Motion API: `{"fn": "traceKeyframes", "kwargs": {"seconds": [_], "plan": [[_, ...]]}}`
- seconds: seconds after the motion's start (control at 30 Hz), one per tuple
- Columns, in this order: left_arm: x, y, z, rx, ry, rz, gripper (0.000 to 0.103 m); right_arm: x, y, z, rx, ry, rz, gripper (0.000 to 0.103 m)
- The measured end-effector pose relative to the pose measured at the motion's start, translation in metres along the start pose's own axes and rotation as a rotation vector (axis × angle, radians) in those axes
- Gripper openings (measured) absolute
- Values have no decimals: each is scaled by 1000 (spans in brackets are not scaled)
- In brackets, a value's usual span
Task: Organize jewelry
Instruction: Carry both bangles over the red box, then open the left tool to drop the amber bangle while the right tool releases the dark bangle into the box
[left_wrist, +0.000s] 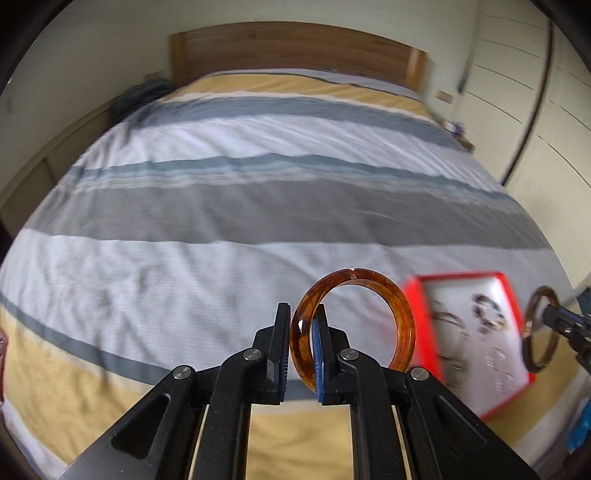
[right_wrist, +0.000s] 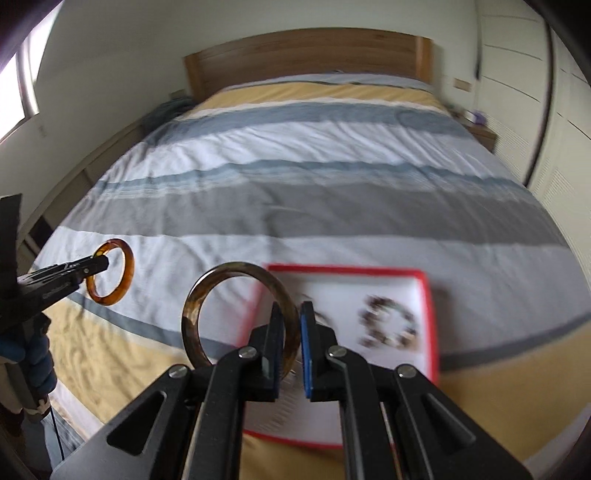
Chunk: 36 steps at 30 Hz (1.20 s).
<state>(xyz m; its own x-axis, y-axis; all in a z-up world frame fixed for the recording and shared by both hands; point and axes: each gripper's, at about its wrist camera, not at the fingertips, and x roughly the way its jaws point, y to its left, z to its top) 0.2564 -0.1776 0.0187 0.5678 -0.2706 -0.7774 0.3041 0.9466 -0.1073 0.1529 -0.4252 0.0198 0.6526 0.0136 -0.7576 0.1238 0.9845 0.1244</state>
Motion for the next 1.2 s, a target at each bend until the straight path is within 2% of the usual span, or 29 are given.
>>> {"fn": "traceKeyframes", "kwargs": {"seconds": [0.2,0.4,0.67,0.9,1.03,1.1,1.17,1.2], "plan": [[27,-88,-26,105,76,-95,11,12,-51,-33,32,64,-77,8],[54,-142,-53,213,154,-112,11,35,-67,-55,-4,119,-119,8],[90,-157,-66,262,208,-26,11,60,-59,-71,-139,164,-163,8],[100,-163,-68,305,205,19,13,73,-53,-75,-215,193,-202,8],[110,-160,-69,276,257,-8,13,75,-51,-77,-227,207,-211,9],[111,-160,-70,279,254,-5,13,73,-52,-76,-225,208,-205,9],[109,-160,-69,276,260,-15,13,69,-52,-75,-224,197,-199,15],[108,-159,-68,270,263,-23,13,65,-52,-75,-226,191,-206,26]]}}
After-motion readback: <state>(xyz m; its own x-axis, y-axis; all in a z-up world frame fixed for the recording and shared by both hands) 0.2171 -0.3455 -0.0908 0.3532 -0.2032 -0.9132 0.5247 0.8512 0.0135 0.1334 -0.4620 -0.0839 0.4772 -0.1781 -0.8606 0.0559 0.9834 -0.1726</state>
